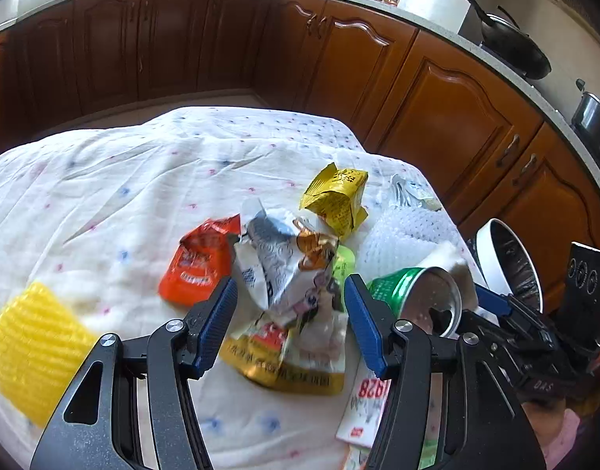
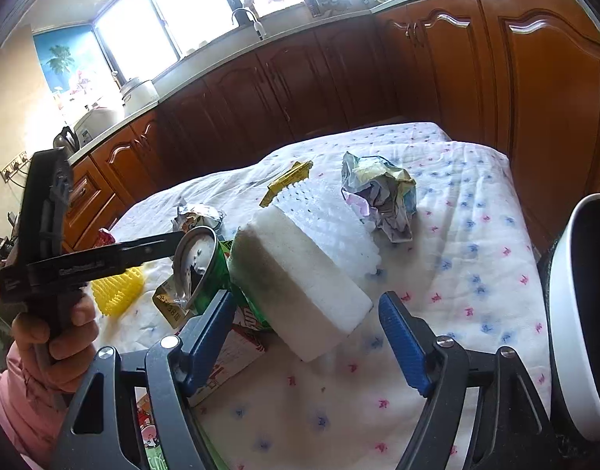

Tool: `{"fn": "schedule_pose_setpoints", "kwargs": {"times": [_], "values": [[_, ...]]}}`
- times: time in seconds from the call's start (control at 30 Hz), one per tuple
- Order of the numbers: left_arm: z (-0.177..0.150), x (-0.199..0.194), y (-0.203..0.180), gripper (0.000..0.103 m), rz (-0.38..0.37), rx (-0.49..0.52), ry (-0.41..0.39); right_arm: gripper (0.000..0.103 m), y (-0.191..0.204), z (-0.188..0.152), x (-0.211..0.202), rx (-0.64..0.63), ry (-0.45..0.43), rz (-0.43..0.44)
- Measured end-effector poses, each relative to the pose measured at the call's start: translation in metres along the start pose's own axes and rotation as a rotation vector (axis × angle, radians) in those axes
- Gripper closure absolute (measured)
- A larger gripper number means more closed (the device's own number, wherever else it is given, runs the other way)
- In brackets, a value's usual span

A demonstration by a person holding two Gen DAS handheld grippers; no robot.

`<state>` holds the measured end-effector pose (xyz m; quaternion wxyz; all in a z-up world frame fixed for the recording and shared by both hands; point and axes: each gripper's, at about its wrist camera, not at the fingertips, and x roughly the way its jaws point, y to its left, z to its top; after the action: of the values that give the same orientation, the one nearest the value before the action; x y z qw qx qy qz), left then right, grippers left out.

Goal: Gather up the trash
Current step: 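Grasp the silver crumpled wrapper with the left tool while the right tool grasps the white foam block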

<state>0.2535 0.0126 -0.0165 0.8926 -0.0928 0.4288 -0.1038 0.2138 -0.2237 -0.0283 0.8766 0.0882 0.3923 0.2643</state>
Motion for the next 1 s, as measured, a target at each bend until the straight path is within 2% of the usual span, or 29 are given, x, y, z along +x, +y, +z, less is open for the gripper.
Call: {"fn": "schedule_pose_setpoints", "kwargs": {"times": [0.03, 0.07, 0.1, 0.13, 0.27, 0.43, 0.7, 0.87, 1.0], "values": [[0.001, 0.005, 0.0, 0.046, 0.006, 0.005, 0.008, 0.055, 0.001, -0.001, 0.0, -0.006, 0.007, -0.008], [0.001, 0.008, 0.0, 0.048, 0.005, 0.006, 0.014, 0.066, 0.001, -0.002, 0.0, -0.006, 0.012, -0.015], [0.001, 0.01, 0.001, 0.057, 0.0, 0.007, 0.019, 0.066, 0.0, -0.002, 0.0, -0.004, 0.013, -0.015], [0.002, 0.013, 0.0, 0.061, -0.003, 0.009, 0.029, 0.069, 0.001, -0.003, -0.001, -0.001, 0.014, -0.009], [-0.001, 0.01, -0.002, 0.066, -0.006, 0.025, 0.016, 0.078, 0.004, -0.009, -0.007, 0.001, -0.003, -0.01], [-0.006, -0.003, -0.003, 0.07, -0.014, 0.033, -0.005, 0.081, 0.01, -0.015, -0.027, 0.019, -0.053, -0.012], [-0.006, -0.052, -0.012, 0.07, -0.037, 0.04, -0.106, 0.082, 0.007, -0.023, -0.068, 0.077, -0.129, -0.046], [-0.007, -0.077, -0.035, 0.07, -0.081, 0.09, -0.147, 0.082, -0.007, -0.031, -0.089, 0.141, -0.147, -0.1], [-0.011, -0.086, -0.062, 0.07, -0.133, 0.138, -0.15, 0.082, -0.021, -0.04, -0.106, 0.181, -0.162, -0.138]]}}
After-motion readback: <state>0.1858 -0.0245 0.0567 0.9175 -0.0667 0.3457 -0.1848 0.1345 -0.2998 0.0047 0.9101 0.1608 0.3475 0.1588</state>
